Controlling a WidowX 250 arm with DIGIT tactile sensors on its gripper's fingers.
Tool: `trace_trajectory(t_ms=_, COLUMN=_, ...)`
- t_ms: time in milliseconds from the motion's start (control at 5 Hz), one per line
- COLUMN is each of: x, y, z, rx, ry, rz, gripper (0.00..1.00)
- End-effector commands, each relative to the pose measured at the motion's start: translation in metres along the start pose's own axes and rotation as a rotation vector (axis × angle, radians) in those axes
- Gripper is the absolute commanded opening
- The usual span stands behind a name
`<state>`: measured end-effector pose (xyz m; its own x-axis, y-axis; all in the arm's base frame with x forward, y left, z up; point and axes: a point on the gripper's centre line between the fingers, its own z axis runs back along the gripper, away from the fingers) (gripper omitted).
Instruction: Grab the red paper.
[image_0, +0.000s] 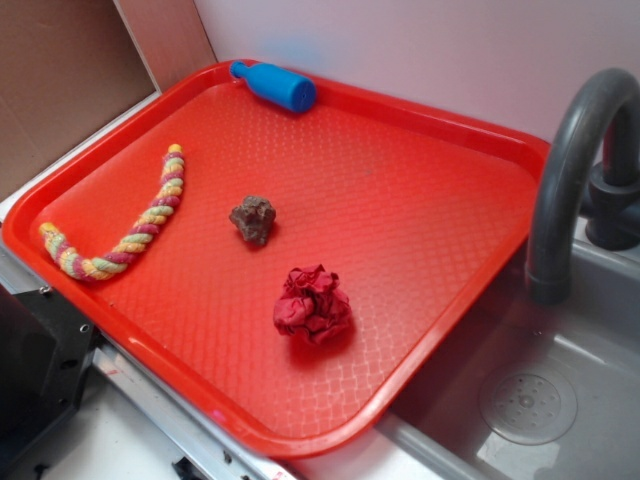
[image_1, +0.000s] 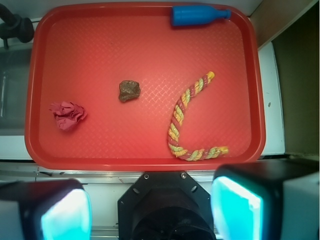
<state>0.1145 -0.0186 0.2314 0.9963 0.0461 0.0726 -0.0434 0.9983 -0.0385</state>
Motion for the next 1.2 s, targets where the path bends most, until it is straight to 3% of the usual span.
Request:
trace_trajectory(t_ms=0, x=0.024, y=-0.05, z=-0.013, rx=-0.088, ry=-0.078, rz=0.377, gripper=1.0)
trace_trajectory(t_ms=200, x=0.04, y=-0.083, z=-0.034, rx=-0.09, ry=-0.087, rz=0.616, gripper=1.0)
trace_trajectory(t_ms=400, x=0.051, y=-0.101, z=-0.058, rx=-0.129, ry=-0.056, rz=0.731, gripper=1.0)
trace_trajectory(t_ms=800, x=0.069, y=-0.121, z=-0.111, rx=-0.122, ry=-0.096, rz=0.827, gripper=1.0)
trace_trajectory(t_ms=1000, x=0.072, y=-0.128, z=-0.134, rx=-0.093, ry=-0.077, rz=0.818, gripper=1.0)
